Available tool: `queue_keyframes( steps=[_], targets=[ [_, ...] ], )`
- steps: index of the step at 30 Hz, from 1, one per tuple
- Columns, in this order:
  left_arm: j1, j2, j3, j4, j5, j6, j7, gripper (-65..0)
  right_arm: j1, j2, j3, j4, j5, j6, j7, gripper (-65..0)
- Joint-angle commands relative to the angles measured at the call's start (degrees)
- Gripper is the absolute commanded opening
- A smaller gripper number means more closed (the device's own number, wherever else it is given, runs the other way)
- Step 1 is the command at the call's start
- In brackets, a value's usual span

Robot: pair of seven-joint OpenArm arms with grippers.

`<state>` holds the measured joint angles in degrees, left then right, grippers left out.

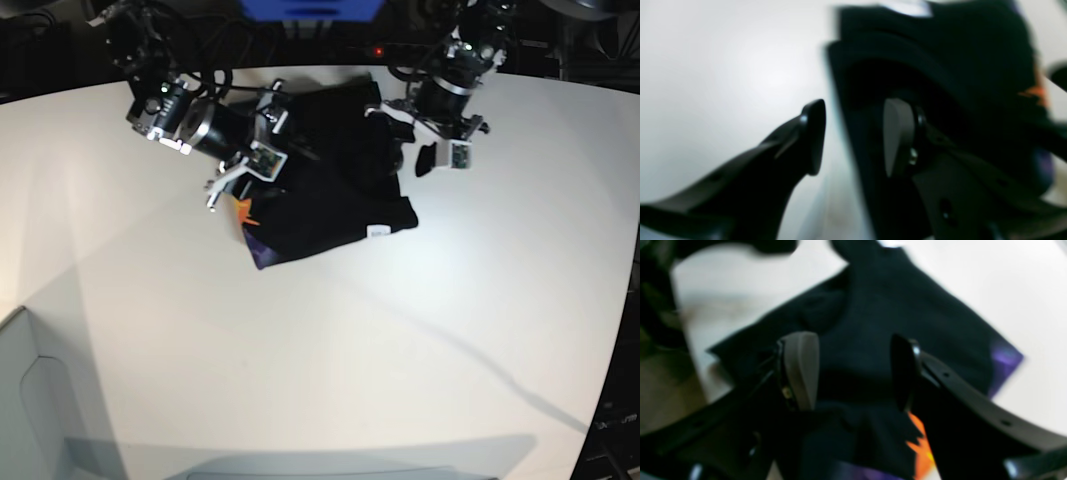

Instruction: Fold the T-shirt properly

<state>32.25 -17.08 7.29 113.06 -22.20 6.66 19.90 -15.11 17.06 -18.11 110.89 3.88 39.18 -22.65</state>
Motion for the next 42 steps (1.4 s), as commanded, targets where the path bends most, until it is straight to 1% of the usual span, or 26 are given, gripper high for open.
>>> queue_keyframes(
  steps=[1,6,8,13,18,21,23,25,34,35,37,39,40,41,42],
  targets=[
    [-1.9,0.2,0.7,-0.1,0.2,0.2,-1.3,-37.0,0.3,0.2,1.4,1.1,1.0,0.8,1.4,-30.2],
    [-7.5,3.8,2.1,-6.8,0.2,0.2,-1.2,-37.0,-1.0,0.1,5.8,1.1,1.1,0.8,1.4,-30.2],
    [-8.2,4.5,2.1,-8.0,0.2,0.2,-1.1,-37.0,-1.4,-0.1,6.5,1.1,1.1,0.8,1.4,-30.2],
    [-8.0,4.3,2.1,-9.3,0.2,0.1,-1.1,-37.0,-2.4,-0.2,8.5,1.1,1.1,0.8,1.4,-30.2],
    [-6.7,4.1,2.0,-9.5,0.2,0.2,-1.1,-37.0,-2.6,-0.2,8.5,1.1,1.1,0.8,1.2,-30.2],
    [-7.1,5.0,2.0,-11.6,0.2,0.2,-1.1,-37.0,-2.6,-0.6,8.4,1.1,1.1,0.8,1.1,-30.2],
    [-8.0,6.5,2.1,-12.2,0.2,0.0,-1.1,-37.0,-2.6,-1.2,8.4,1.1,1.1,0.8,1.1,-30.2],
    [-8.3,7.2,2.2,-12.3,0.2,-0.2,-1.1,-37.0,-2.6,-1.3,8.4,1.1,1.1,0.8,1.0,-30.2],
    [-10.1,7.0,6.6,-14.1,0.2,-0.2,-1.1,-38.0,-2.7,-1.3,8.4,1.0,1.1,0.8,1.0,-30.2],
    [-10.1,7.1,6.6,-14.4,0.2,-0.2,-1.1,-39.5,-2.7,-1.3,8.4,1.0,1.0,0.8,1.0,-30.2],
    [-10.9,7.2,6.6,-14.6,0.2,-0.2,-1.2,-45.5,-3.3,-1.3,8.4,1.0,1.0,0.8,0.9,-30.2],
    [-11.5,7.2,6.7,-14.8,0.2,-0.2,-1.2,-54.8,-3.6,-1.3,8.4,1.0,0.9,0.8,0.9,-30.2],
    [-12.1,7.3,6.7,-15.3,0.2,-0.1,-1.2,-61.2,-3.7,-1.3,8.4,0.9,0.8,0.8,0.9,-30.2],
    [-12.6,7.3,6.7,-15.6,0.2,0.1,-1.2,-65.0,-3.7,-1.3,8.4,0.8,0.8,0.8,0.9,-30.2],
    [-13.1,7.3,6.7,-15.7,0.2,0.1,-1.2,-65.0,-3.7,-1.3,8.4,0.8,0.8,0.8,0.9,-30.2]
  ],
)
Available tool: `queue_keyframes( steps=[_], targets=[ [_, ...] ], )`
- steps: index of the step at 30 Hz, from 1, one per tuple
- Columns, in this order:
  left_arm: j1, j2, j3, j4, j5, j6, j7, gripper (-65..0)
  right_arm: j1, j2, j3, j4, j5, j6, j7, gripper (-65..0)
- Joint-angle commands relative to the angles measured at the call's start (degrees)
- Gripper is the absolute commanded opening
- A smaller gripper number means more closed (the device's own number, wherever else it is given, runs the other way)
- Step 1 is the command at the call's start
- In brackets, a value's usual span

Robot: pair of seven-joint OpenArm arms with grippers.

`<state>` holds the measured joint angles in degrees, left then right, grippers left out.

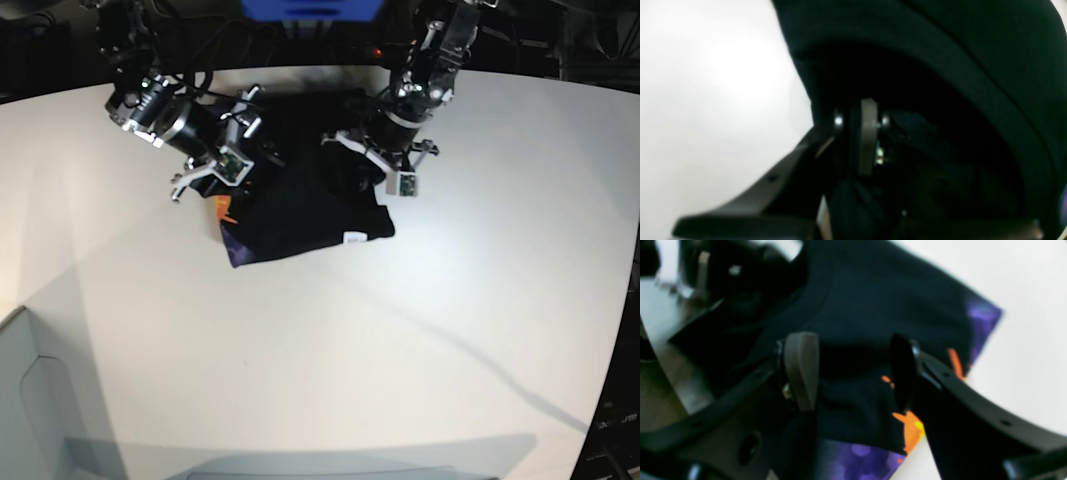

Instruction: Fold the T-shirt properly

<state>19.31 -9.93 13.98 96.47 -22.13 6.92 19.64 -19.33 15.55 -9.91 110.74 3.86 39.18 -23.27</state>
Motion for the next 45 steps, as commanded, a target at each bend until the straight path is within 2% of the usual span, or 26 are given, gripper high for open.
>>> queue_keyframes(
  steps=[1,9,18,20,23,25,27,35,45],
  targets=[
    [-0.5,0.1,0.0,0.8,0.1,-0.2,-1.0,-64.5,0.5,0.2,0.2,0.9,0.8,0.8,1.5,-30.2],
    [-0.3,-0.6,-0.3,8.1,0.0,-0.1,-0.9,-65.0,0.8,0.2,0.2,0.9,0.8,0.8,1.5,-30.2],
    [-0.3,-2.6,-0.7,6.5,0.1,-0.1,-0.5,-63.8,0.9,0.2,0.2,0.8,0.8,0.8,1.5,-30.2],
    [-0.4,-2.6,-0.7,6.9,0.1,-0.1,3.4,-58.5,0.9,0.2,0.2,0.8,0.8,0.8,1.5,-30.2],
    [-0.4,-2.0,-2.5,8.8,0.0,-0.1,9.2,-44.0,1.0,0.2,0.2,0.8,0.8,0.8,1.5,-30.2],
    [0.4,-1.5,-3.5,11.6,0.0,-0.1,11.0,-36.8,1.0,0.2,0.2,0.8,0.8,0.8,1.5,-30.2],
    [2.6,-1.5,-4.6,14.2,0.0,-0.1,11.1,-33.7,1.0,0.2,0.3,0.8,0.8,0.8,1.5,-30.2],
    [5.9,-0.7,-5.8,16.1,0.0,-0.5,11.3,-33.1,1.0,0.1,0.3,0.8,0.9,0.8,1.5,-30.2],
    [4.0,0.0,1.8,13.5,0.1,-0.1,11.3,-33.1,0.8,0.1,0.3,0.8,0.9,0.8,1.5,-30.2]
  ],
)
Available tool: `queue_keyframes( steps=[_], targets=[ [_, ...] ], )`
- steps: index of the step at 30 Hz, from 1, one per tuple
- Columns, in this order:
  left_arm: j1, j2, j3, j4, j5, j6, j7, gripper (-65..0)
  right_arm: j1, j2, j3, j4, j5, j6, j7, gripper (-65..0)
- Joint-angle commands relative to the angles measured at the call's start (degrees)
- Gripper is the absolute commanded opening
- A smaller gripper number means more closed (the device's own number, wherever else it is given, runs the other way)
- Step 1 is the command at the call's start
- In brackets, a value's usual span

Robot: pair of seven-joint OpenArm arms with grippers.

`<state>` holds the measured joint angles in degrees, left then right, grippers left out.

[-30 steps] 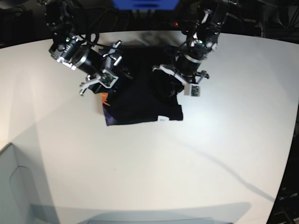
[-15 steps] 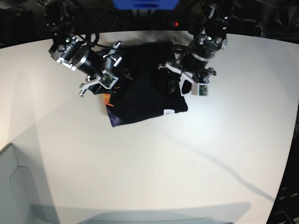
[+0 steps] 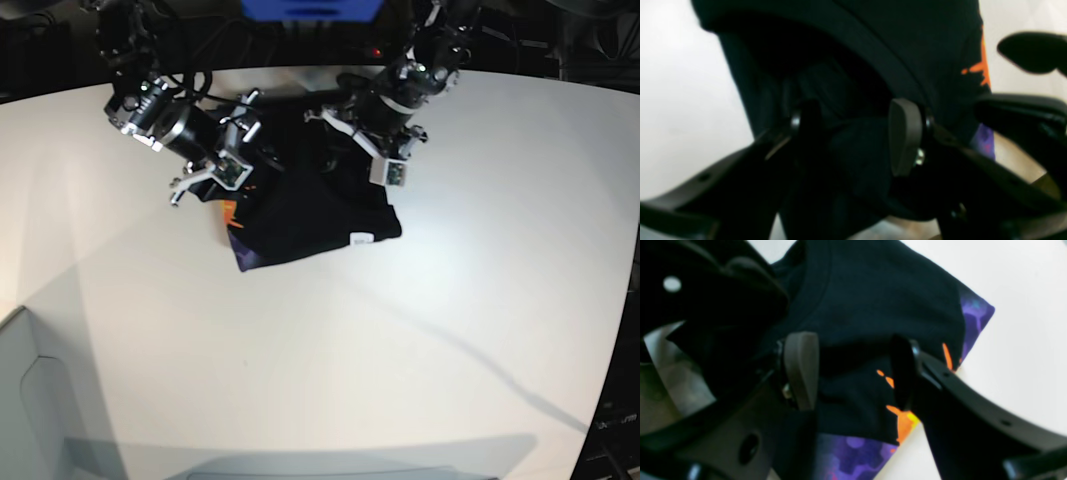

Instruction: Fold the T-shirt properly

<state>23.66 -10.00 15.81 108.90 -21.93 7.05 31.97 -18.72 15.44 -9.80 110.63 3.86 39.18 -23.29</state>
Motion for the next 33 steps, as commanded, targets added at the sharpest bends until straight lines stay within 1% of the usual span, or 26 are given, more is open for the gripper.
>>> queue_keyframes(
  steps=[1,5,11,16,21,24,26,30,33],
  targets=[
    [-0.6,0.0,0.2,0.3,-0.1,-0.2,-1.1,-33.2,0.0,0.3,0.2,0.9,0.9,0.8,1.5,-30.2],
    [0.5,-0.8,0.2,0.1,-0.1,-0.2,-1.0,-33.3,-0.1,0.3,0.2,0.9,0.8,0.8,1.5,-30.2],
    [6.4,-7.0,0.1,1.8,-0.1,-0.2,-1.0,-33.4,-0.1,0.3,0.2,0.9,0.8,0.8,1.5,-30.2],
    [10.1,-10.0,-0.8,6.2,-0.1,-0.1,-1.4,-33.4,-0.1,0.3,0.2,0.9,0.8,0.8,1.5,-30.2],
    [10.4,-9.5,-0.8,6.8,-0.1,-0.1,-1.6,-33.4,0.0,0.3,0.2,0.9,0.9,0.8,1.5,-30.2],
    [8.0,-5.6,-0.8,6.7,0.4,-0.1,-1.1,-33.4,-0.1,0.3,0.2,0.9,0.8,0.8,1.5,-30.2],
    [6.4,-3.8,-0.6,6.6,0.4,-0.1,-1.0,-33.4,-0.2,0.3,0.2,0.9,0.8,0.8,1.5,-30.2],
    [4.1,-2.0,-0.6,5.5,0.4,-0.1,-1.0,-33.4,-0.2,0.3,0.2,0.9,0.8,0.8,1.5,-30.2],
    [2.6,-1.9,-0.6,3.8,0.4,-0.1,-0.9,-33.4,-0.2,0.3,0.2,0.9,0.8,0.8,1.5,-30.2]
  ],
)
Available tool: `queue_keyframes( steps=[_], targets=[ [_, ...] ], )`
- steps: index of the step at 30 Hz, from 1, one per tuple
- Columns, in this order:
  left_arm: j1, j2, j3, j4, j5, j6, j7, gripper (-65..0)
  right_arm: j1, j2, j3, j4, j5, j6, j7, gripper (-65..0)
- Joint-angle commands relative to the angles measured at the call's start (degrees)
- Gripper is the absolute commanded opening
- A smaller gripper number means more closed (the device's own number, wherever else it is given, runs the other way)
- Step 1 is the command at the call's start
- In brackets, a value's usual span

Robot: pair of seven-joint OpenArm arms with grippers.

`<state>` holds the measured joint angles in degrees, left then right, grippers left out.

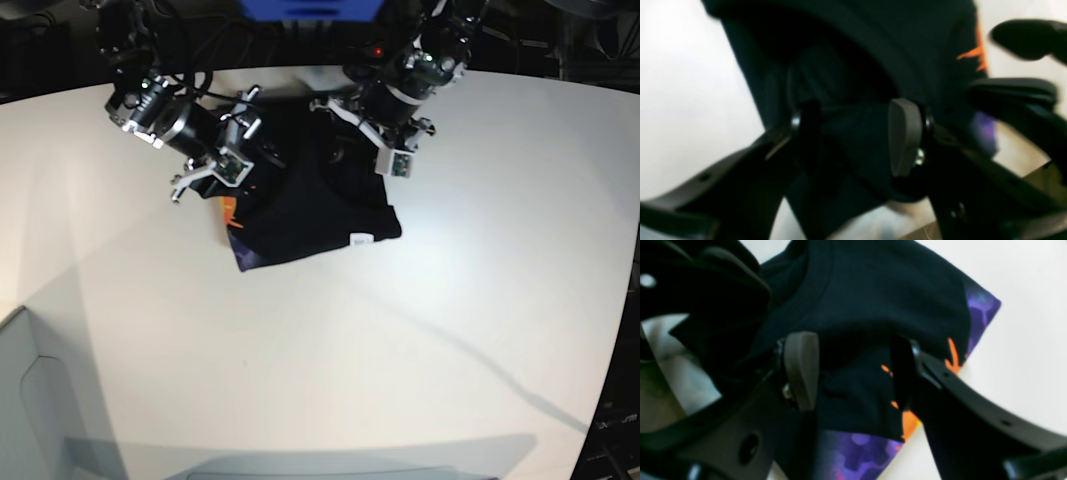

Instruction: Fold the T-shirt properly

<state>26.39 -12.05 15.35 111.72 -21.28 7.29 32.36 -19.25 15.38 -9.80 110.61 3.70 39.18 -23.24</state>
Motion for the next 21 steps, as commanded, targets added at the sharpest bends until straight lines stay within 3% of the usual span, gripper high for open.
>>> queue_keyframes(
  steps=[1,9,21],
  targets=[
    [-0.2,0.1,-0.1,0.2,-0.2,-0.4,-1.3,-33.4,0.3,0.3,0.2,0.9,0.9,0.8,1.5,-30.2],
    [-2.9,-0.5,6.1,-1.5,-0.2,-0.4,-1.3,-33.4,0.3,0.3,0.2,0.9,0.9,0.8,1.5,-30.2],
    [-5.0,-0.5,8.7,-5.8,-0.7,-0.6,-1.3,-33.4,0.2,0.3,0.2,0.9,0.9,0.8,1.5,-30.2]
  ],
)
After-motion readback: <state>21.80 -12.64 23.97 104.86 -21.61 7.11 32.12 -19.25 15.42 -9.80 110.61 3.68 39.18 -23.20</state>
